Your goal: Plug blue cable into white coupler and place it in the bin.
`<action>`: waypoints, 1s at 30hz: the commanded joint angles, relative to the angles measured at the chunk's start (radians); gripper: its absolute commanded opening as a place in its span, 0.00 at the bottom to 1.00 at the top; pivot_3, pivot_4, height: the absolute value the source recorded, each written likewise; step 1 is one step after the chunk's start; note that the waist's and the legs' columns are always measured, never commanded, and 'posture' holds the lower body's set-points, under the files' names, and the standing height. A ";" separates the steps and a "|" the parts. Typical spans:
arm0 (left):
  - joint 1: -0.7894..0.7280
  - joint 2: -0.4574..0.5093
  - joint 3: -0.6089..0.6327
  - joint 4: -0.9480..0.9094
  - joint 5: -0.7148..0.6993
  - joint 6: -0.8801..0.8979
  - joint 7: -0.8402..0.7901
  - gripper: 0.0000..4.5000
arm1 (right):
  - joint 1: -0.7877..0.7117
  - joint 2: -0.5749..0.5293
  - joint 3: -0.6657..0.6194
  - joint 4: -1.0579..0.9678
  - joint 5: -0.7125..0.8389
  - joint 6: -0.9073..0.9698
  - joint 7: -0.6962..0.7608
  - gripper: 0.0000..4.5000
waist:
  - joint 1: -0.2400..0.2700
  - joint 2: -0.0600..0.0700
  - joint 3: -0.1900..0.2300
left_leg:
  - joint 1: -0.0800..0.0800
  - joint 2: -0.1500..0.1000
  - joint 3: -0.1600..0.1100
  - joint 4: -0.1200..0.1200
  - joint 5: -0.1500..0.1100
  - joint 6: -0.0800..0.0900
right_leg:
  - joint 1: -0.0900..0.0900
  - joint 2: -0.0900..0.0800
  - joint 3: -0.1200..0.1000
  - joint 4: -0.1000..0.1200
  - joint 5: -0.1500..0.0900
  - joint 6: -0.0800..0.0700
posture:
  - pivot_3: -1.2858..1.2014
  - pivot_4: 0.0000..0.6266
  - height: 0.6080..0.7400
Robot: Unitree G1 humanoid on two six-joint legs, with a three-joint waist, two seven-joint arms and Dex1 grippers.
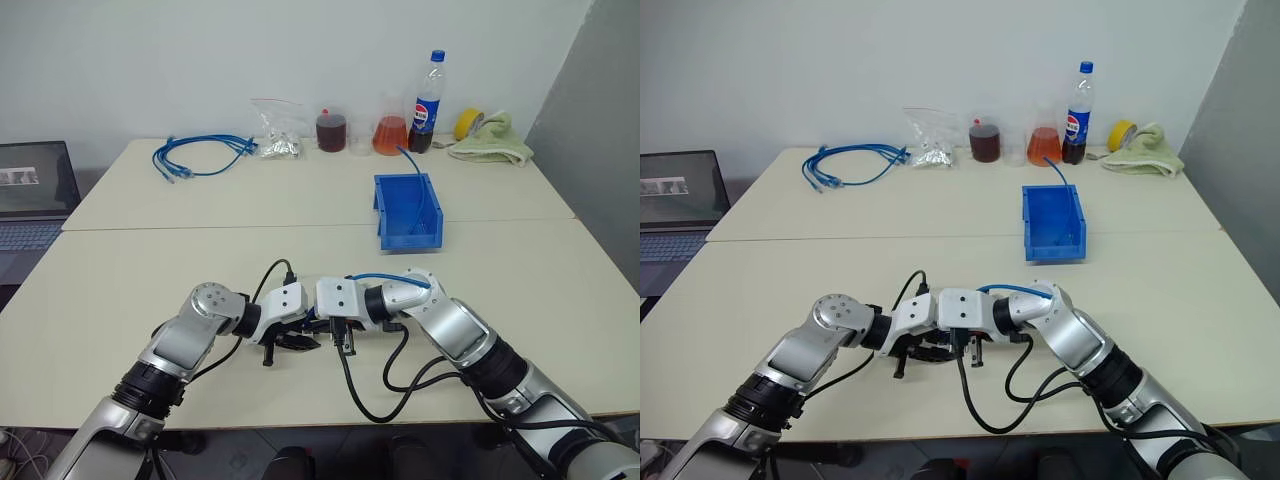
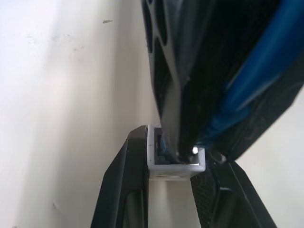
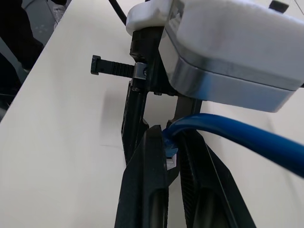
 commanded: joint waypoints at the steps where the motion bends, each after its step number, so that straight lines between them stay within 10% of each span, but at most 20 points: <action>1: 0.008 -0.011 -0.022 -0.013 -0.004 0.010 -0.006 0.18 | 0.101 -0.035 0.201 0.125 -0.063 0.034 0.094 0.01 | 0.000 0.000 0.000 | 0.000 0.000 0.000 0.000 0.000 0.000 | 0.000 0.000 0.000 0.000 0.000 0.000 | 0.52 0.24 1.00; 30: 0.083 0.012 0.098 -0.055 -0.088 0.010 0.021 0.18 | 0.066 0.024 0.044 0.159 0.012 0.067 0.067 0.01 | -0.012 0.003 -0.003 | 0.015 0.002 -0.004 -0.015 0.000 0.000 | 0.009 0.001 0.000 -0.015 -0.002 0.001 | 0.52 0.24 1.00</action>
